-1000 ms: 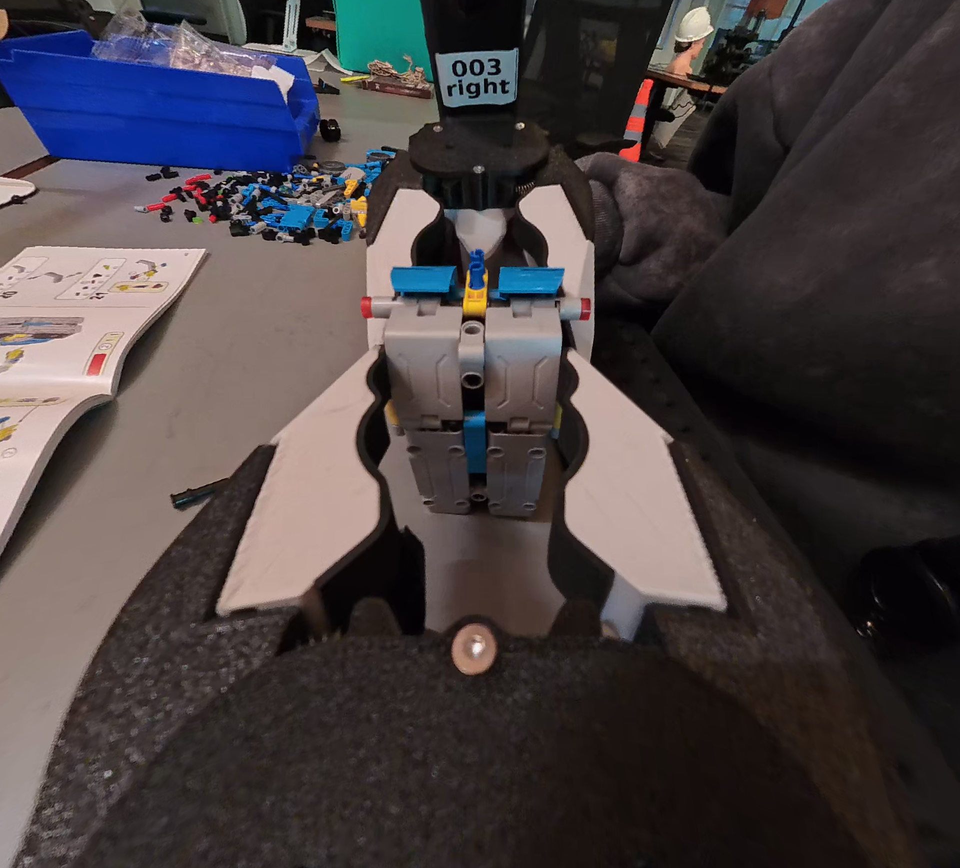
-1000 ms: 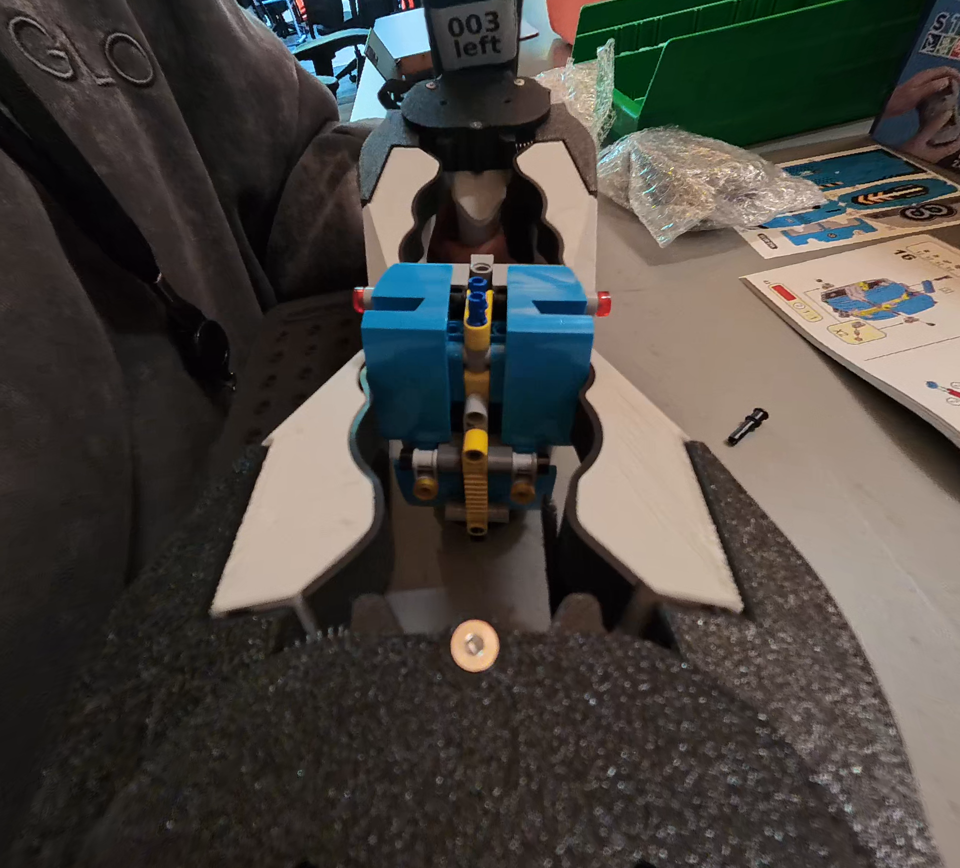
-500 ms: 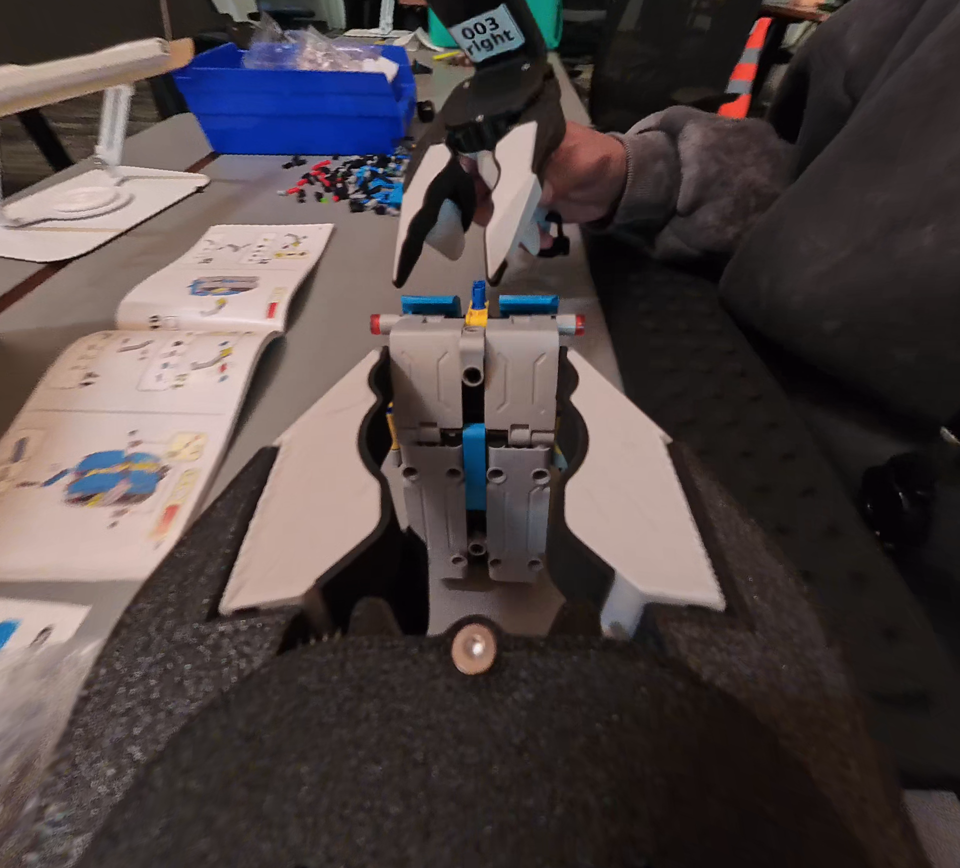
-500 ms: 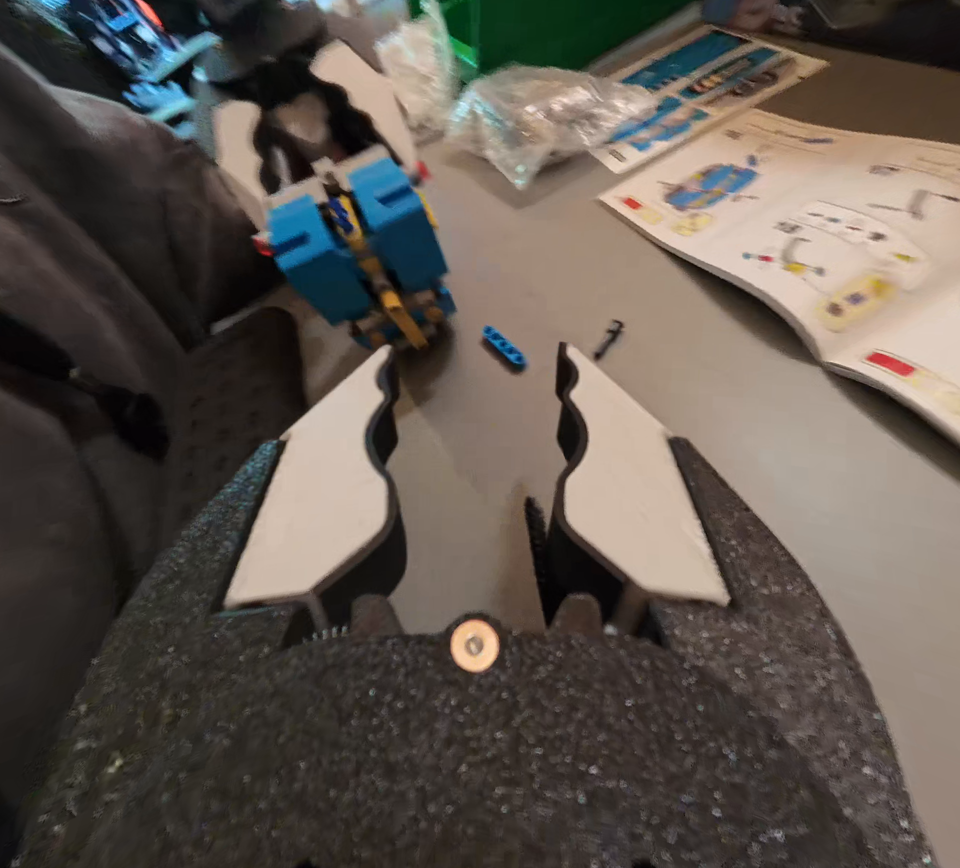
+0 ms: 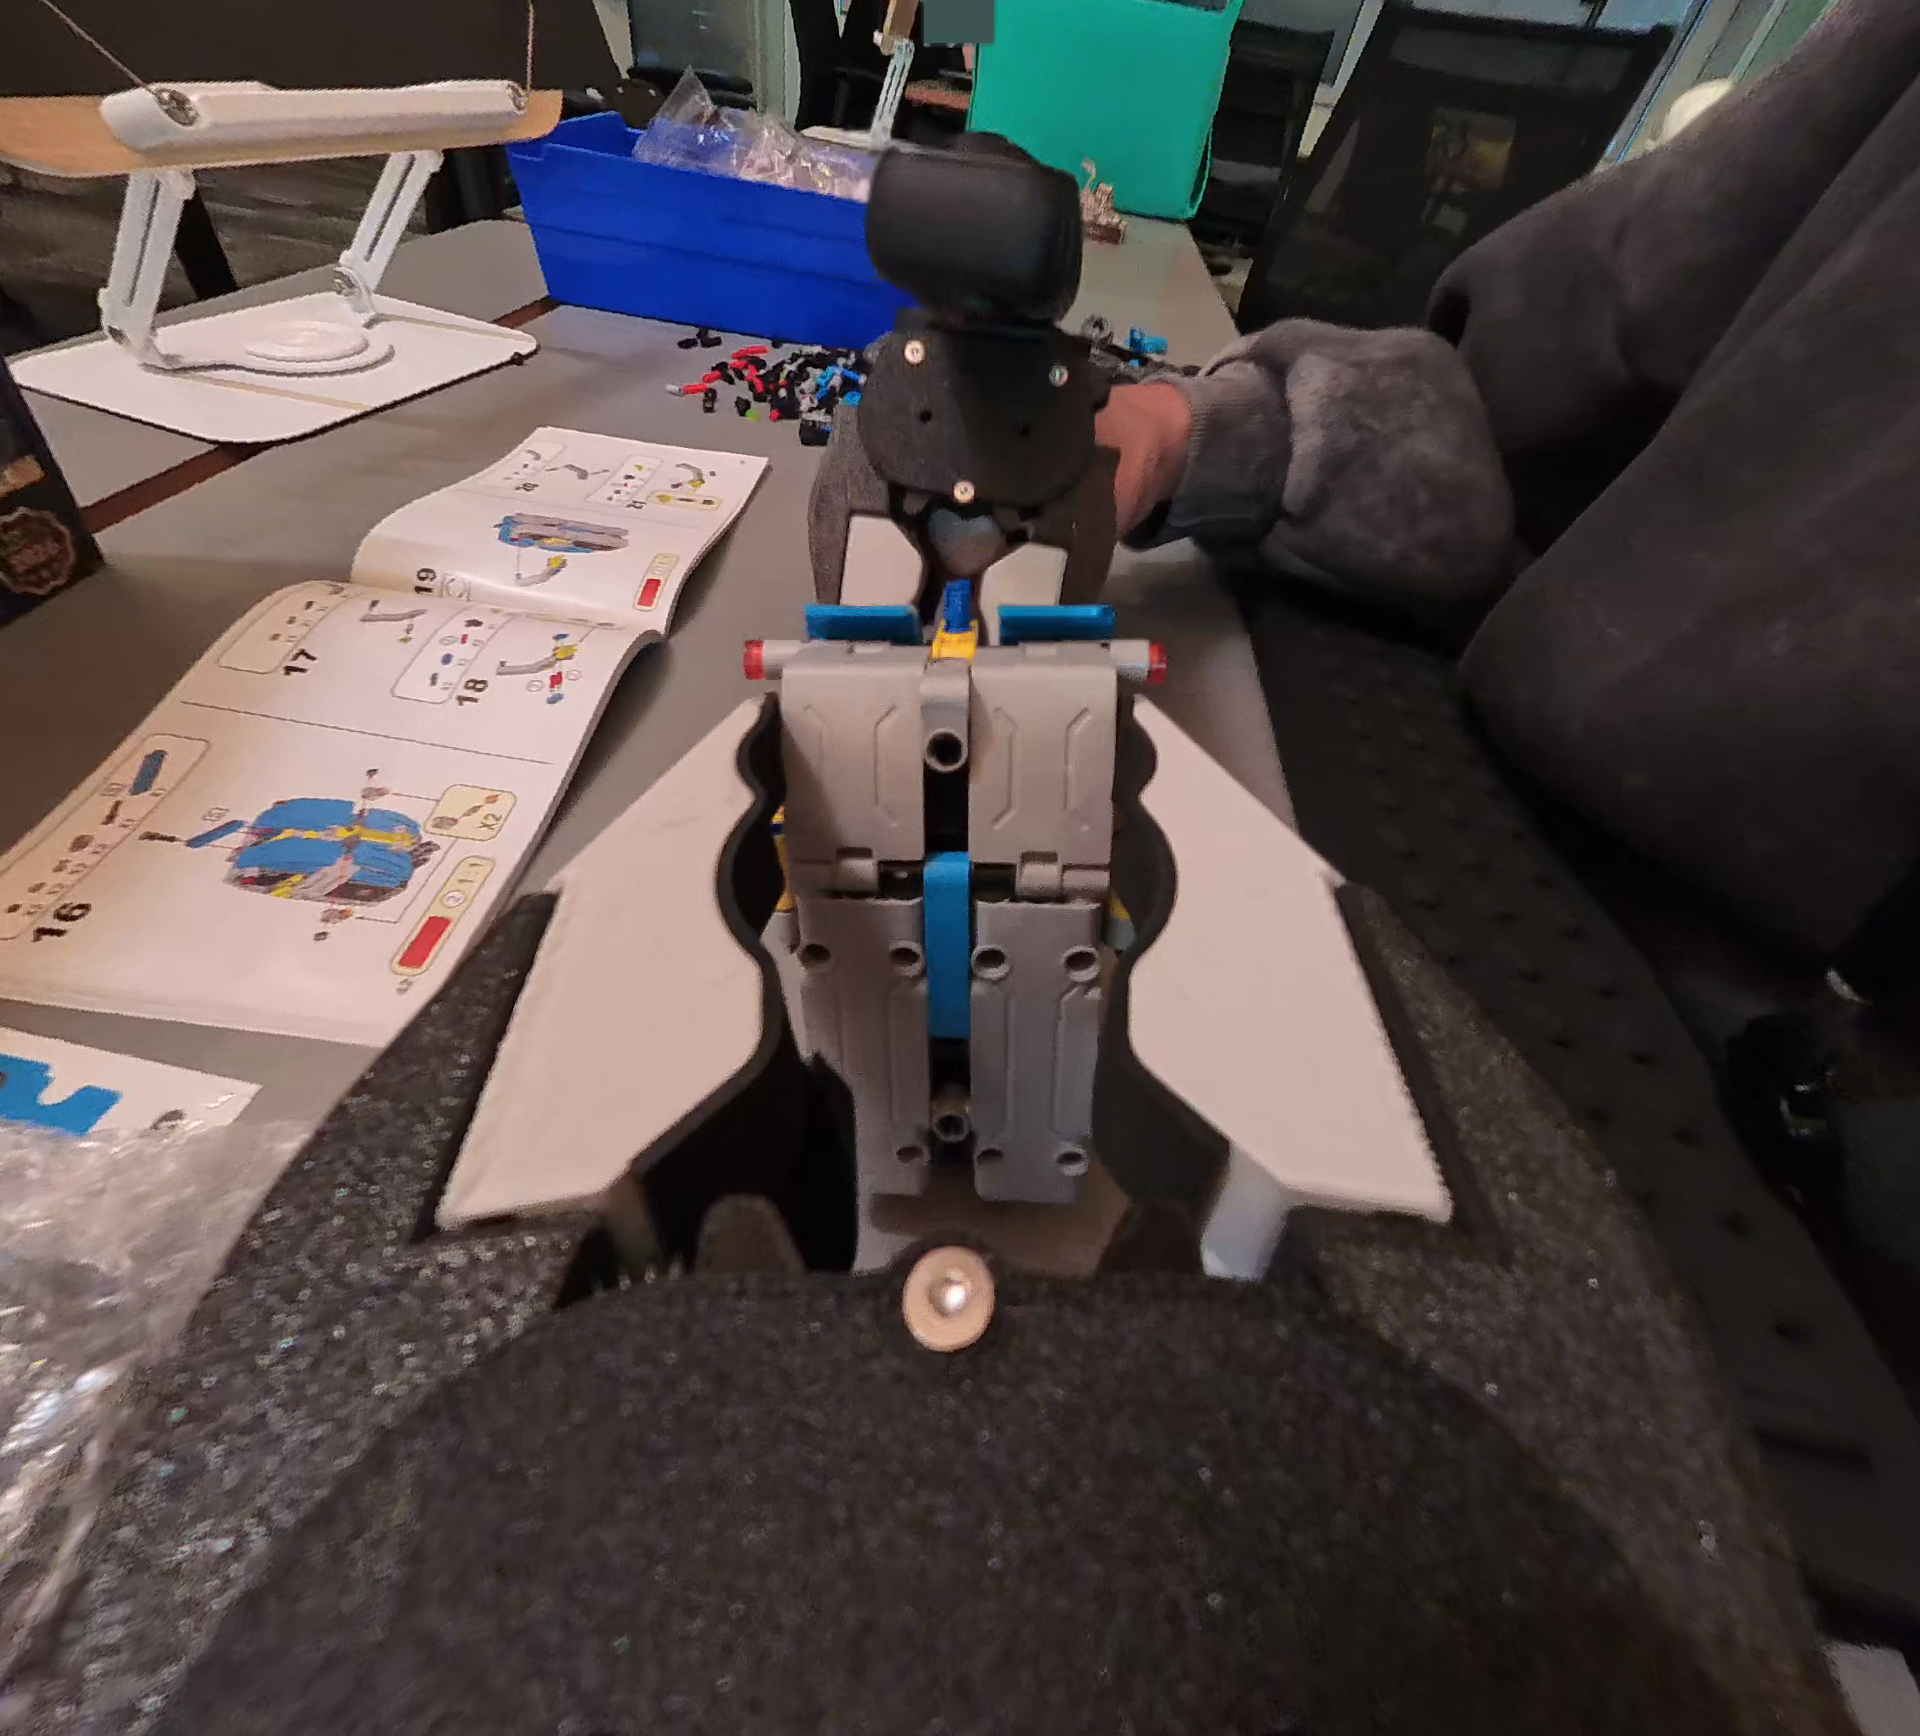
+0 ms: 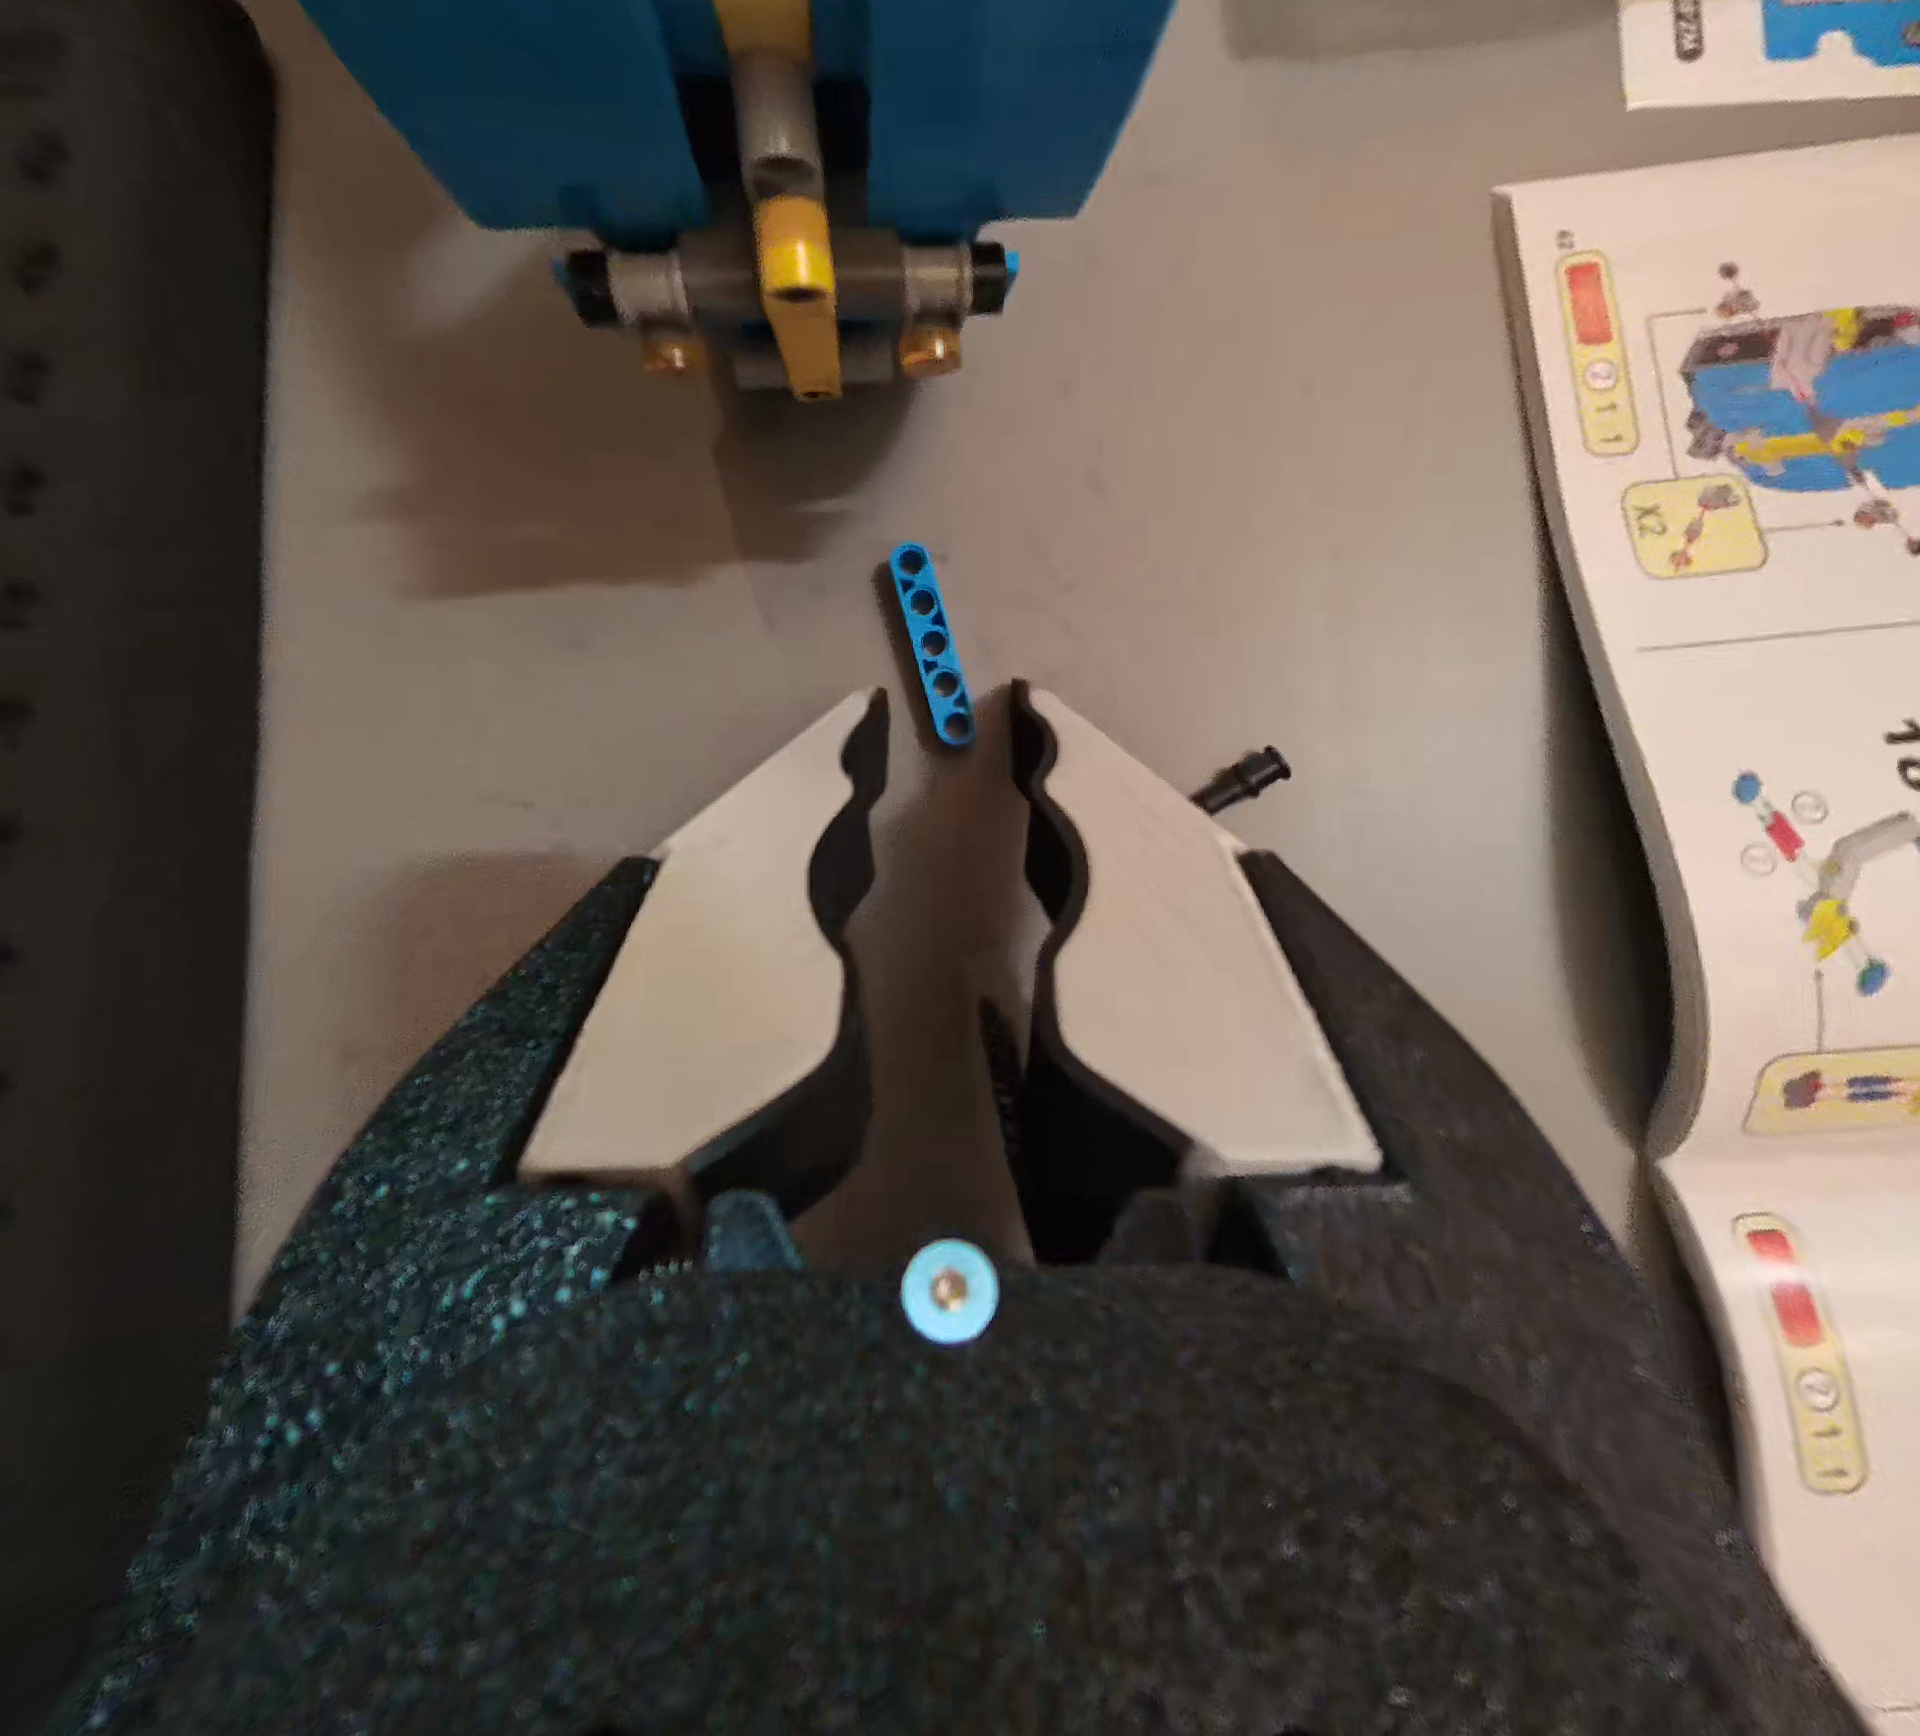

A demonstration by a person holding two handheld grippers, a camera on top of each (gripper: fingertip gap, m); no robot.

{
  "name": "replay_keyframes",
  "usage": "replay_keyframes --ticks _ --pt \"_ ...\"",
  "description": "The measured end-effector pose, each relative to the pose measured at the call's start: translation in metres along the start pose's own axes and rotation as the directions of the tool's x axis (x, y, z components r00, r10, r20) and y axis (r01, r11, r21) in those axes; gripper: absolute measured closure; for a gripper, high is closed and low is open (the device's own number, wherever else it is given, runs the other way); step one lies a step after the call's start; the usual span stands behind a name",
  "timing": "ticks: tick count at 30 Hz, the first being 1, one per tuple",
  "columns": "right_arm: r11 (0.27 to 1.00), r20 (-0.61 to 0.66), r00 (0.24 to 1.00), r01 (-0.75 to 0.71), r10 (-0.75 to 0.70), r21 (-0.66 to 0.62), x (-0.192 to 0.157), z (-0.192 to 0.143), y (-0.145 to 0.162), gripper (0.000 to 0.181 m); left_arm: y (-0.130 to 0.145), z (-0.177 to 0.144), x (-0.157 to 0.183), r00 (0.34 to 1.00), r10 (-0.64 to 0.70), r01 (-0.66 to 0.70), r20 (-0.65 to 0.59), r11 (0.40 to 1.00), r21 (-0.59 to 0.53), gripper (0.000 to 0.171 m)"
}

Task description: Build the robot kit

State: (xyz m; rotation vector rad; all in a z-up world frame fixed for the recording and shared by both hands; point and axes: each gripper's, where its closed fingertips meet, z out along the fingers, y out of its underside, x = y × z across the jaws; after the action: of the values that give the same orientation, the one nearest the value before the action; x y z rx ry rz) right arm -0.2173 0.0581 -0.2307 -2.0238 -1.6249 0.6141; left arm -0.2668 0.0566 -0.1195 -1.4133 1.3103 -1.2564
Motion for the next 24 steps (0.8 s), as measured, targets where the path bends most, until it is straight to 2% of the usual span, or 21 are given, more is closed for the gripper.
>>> replay_keyframes --ticks 2,7,12,14,17,20,24 --pt "0.999 0.003 1.0 0.029 -0.029 0.018 -0.001 0.001 0.0 0.173 -0.002 0.004 0.0 0.999 -0.032 0.032 -0.007 0.999 0.026 0.108" --pt "0.994 -0.012 0.994 -0.106 0.106 0.035 0.013 -0.019 0.015 0.174 -0.001 0.025 0.004 0.998 -0.066 0.066 -0.009 0.998 0.018 0.109" --pt "0.911 0.016 0.954 -0.292 0.3 0.291 0.034 -0.069 0.004 0.174 0.002 0.036 0.008 0.998 -0.059 0.058 -0.019 0.998 -0.011 0.109" --pt "0.861 0.03 0.949 -0.299 0.315 0.412 0.037 -0.091 -0.011 0.174 0.004 0.033 0.007 0.998 -0.064 0.064 -0.026 0.998 -0.011 0.109" --pt "0.776 0.123 0.953 -0.297 0.276 0.556 0.025 -0.112 -0.039 0.174 0.007 0.022 0.009 0.998 -0.041 0.04 -0.045 0.999 -0.023 0.108" --pt "0.779 0.184 0.951 -0.31 0.249 0.545 0.014 -0.104 -0.056 0.175 0.012 0.012 0.012 0.997 -0.017 0.015 -0.072 0.999 -0.033 0.108" --pt "0.867 0.194 0.966 -0.239 0.169 0.436 -0.007 -0.09 -0.084 0.175 0.015 0.007 0.011 0.996 -0.026 0.023 -0.091 0.999 -0.036 0.107"
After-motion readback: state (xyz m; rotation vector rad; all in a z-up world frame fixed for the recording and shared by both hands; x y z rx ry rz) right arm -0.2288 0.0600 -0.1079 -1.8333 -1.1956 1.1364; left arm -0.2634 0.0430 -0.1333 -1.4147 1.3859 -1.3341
